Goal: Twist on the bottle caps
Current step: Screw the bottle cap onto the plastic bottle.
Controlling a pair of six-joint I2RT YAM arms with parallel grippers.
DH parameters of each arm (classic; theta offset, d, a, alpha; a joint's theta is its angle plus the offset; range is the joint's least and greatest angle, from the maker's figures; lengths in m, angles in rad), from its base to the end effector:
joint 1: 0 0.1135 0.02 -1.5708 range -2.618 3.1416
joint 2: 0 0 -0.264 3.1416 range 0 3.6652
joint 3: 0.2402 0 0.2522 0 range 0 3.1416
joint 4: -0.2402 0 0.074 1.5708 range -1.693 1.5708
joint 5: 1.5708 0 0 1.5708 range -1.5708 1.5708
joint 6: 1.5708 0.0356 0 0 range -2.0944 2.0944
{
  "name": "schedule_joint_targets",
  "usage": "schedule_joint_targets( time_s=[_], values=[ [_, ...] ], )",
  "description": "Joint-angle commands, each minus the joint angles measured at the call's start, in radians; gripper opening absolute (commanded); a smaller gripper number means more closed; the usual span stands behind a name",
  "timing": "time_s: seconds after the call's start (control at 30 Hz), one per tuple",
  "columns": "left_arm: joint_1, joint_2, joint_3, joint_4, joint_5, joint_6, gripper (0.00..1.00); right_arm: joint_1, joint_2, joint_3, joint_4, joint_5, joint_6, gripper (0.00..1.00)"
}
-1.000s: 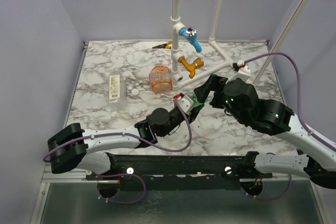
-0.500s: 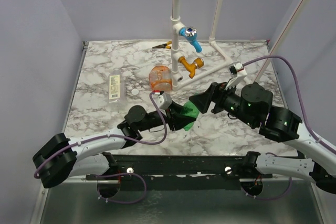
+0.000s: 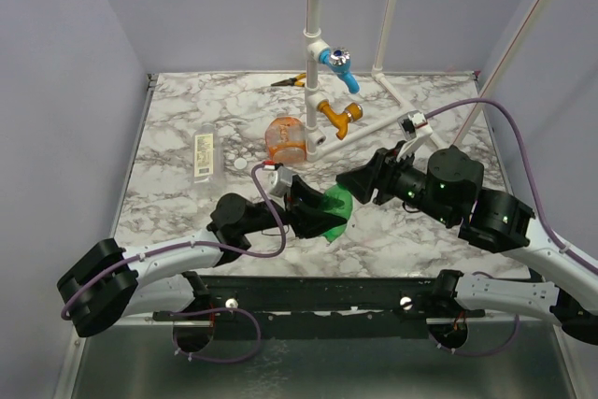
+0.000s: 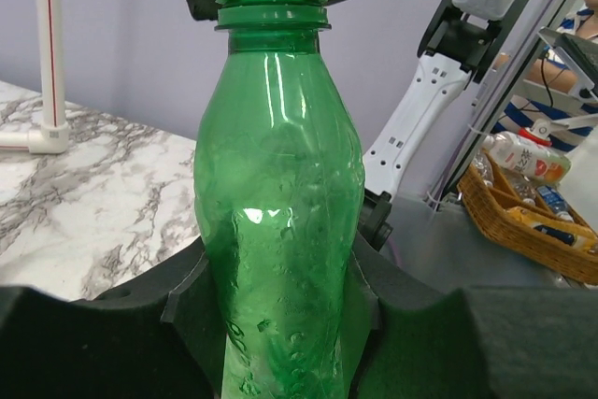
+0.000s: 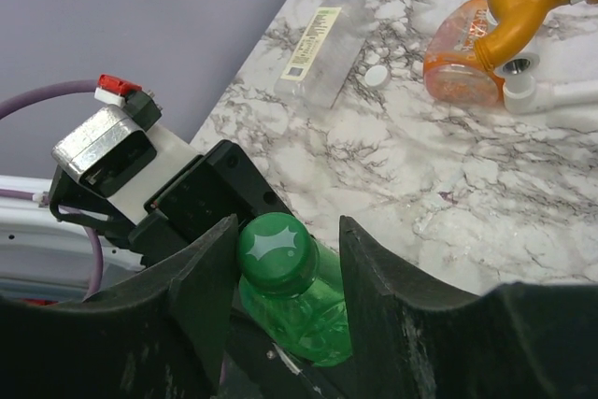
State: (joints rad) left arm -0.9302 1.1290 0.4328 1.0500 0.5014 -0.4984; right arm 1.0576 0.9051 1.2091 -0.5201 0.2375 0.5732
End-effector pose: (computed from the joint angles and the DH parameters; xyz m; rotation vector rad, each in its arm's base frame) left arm 0.1251 -0.1964 0.2775 0.7652 1.1987 -1.5133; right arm 0.0951 0.1516 0.4284 -0.2752 1.8647 0.9451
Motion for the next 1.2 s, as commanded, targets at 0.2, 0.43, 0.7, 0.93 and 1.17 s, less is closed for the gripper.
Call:
schedule_joint_targets(
  time_s=[0.2,0.43,0.7,0.93,1.17],
  values=[
    [0.013,-0.003,-0.014,0.096,0.038,-0.048,0.00,0.004,-0.013,-0.015,0.013,-0.008,0.009,0.37],
    [0.008,-0.028,0.035,-0.110,-0.221,0.039,0.00,0.004,0.119,0.097,-0.173,0.126,0.145,0.11],
    [-0.122,-0.041,0.156,-0.392,-0.748,0.331,0.00,0.005,0.385,0.283,-0.508,0.278,0.472,0.06],
    [-0.240,0.000,0.206,-0.415,-0.999,0.480,0.00,0.005,0.412,0.219,-0.445,0.298,0.540,0.05],
    [-0.333,0.081,0.261,-0.413,-1.198,0.630,0.00,0.005,0.434,0.159,-0.377,0.288,0.592,0.04]
  ],
)
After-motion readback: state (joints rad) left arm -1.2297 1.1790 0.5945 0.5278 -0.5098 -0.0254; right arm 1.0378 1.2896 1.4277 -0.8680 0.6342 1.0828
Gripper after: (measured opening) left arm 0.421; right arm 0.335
